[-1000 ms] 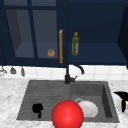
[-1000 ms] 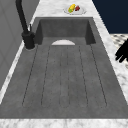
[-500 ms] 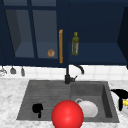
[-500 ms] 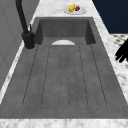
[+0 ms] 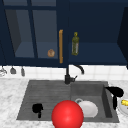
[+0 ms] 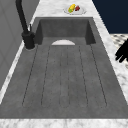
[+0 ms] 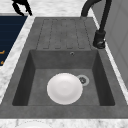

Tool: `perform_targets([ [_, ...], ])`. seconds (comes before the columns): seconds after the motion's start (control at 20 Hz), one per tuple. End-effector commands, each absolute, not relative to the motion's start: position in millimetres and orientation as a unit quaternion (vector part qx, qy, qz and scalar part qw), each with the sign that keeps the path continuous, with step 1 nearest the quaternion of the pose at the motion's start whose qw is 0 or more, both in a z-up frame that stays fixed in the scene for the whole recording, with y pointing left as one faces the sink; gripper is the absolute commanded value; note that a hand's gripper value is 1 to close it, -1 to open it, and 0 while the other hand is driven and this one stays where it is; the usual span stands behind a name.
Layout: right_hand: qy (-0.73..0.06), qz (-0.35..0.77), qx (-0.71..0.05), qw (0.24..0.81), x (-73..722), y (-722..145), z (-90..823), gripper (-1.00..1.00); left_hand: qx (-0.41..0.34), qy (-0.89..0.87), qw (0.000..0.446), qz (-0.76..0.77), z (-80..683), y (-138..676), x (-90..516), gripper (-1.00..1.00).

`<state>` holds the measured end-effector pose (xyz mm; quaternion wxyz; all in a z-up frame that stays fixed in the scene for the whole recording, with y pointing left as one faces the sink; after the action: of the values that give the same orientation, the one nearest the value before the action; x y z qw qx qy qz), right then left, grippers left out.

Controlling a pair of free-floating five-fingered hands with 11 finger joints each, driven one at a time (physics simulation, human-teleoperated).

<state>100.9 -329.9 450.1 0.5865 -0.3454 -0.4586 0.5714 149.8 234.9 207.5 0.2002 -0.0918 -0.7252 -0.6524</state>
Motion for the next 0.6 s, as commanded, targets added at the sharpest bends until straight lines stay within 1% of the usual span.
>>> perform_targets([
  [0.0,-0.446,0.579,-0.388,0.561,94,-314,461,-1.00,-0.092,-0.725,0.200,-0.652,207,235,150,0.00],
  [0.55,-0.429,0.594,-0.437,0.522,92,-263,478,-1.00,-0.092,-0.725,0.200,-0.652,207,235,150,0.00],
])
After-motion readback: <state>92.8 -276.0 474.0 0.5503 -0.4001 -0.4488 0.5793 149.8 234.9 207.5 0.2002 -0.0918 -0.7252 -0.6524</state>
